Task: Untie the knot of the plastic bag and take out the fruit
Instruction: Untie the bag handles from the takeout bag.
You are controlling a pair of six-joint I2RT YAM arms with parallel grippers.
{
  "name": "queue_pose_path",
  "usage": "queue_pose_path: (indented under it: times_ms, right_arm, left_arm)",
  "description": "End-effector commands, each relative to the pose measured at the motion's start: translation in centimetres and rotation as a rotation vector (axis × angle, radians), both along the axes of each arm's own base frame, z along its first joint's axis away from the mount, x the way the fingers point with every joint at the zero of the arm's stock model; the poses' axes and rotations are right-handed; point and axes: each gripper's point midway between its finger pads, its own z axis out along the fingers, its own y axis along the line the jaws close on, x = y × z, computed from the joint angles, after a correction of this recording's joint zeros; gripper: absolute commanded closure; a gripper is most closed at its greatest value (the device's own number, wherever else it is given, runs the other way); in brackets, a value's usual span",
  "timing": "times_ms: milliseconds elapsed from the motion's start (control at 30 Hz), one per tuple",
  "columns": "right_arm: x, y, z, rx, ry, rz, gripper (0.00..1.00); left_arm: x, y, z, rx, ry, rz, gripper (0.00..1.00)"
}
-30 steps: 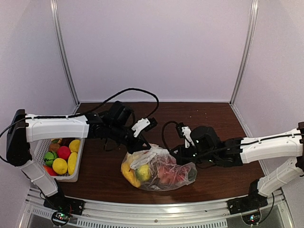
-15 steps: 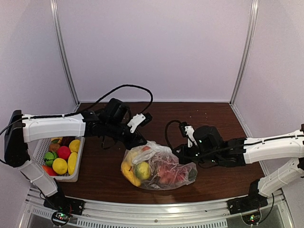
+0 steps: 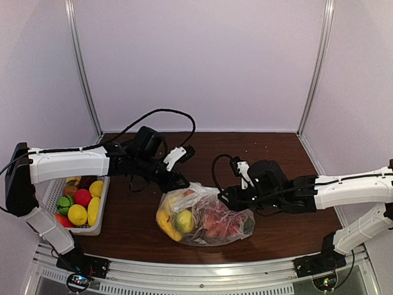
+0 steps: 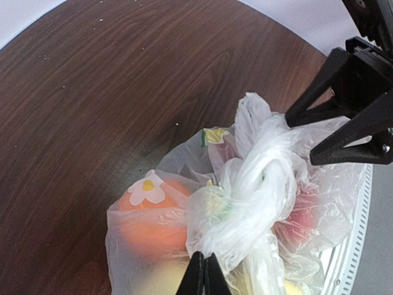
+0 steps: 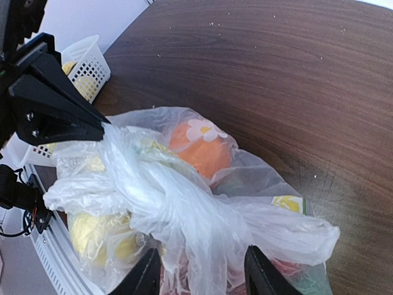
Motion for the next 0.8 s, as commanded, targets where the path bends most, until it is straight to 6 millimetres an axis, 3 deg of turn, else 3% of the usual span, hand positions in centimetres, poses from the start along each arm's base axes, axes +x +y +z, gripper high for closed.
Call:
queue_pose_path:
  times_ms: [0, 167, 367, 500, 767]
  right_arm:
    - [0.9, 0.7, 1.6, 0.011, -0.01, -0.001, 0.47]
    - [2.1, 1.2, 1.5, 0.01, 0.005, -0.006, 0.37]
    - [2.4, 2.5, 0.7, 0.001, 0.035, 0.03, 0.36]
    - [2.4, 3.0, 0.5, 0.007, 0.042, 0.043, 0.41]
    - [2.4, 3.5, 0.0, 0.011, 0.055, 0.055, 0.62]
  left_arm:
    - [-0.7, -0.7, 1.5, -0.061, -0.03, -0.068, 1.0]
    - [-1.0, -0.9, 1.4, -0.059, -0.03, -0.079, 1.0]
    - [-0.9, -0.9, 1.4, -0.053, -0.033, -0.075, 1.0]
    - [-0.7, -0.9, 1.4, -0.05, -0.036, -0.072, 1.0]
    - [-0.7, -0.8, 1.3, -0.048, -0.036, -0.071, 1.0]
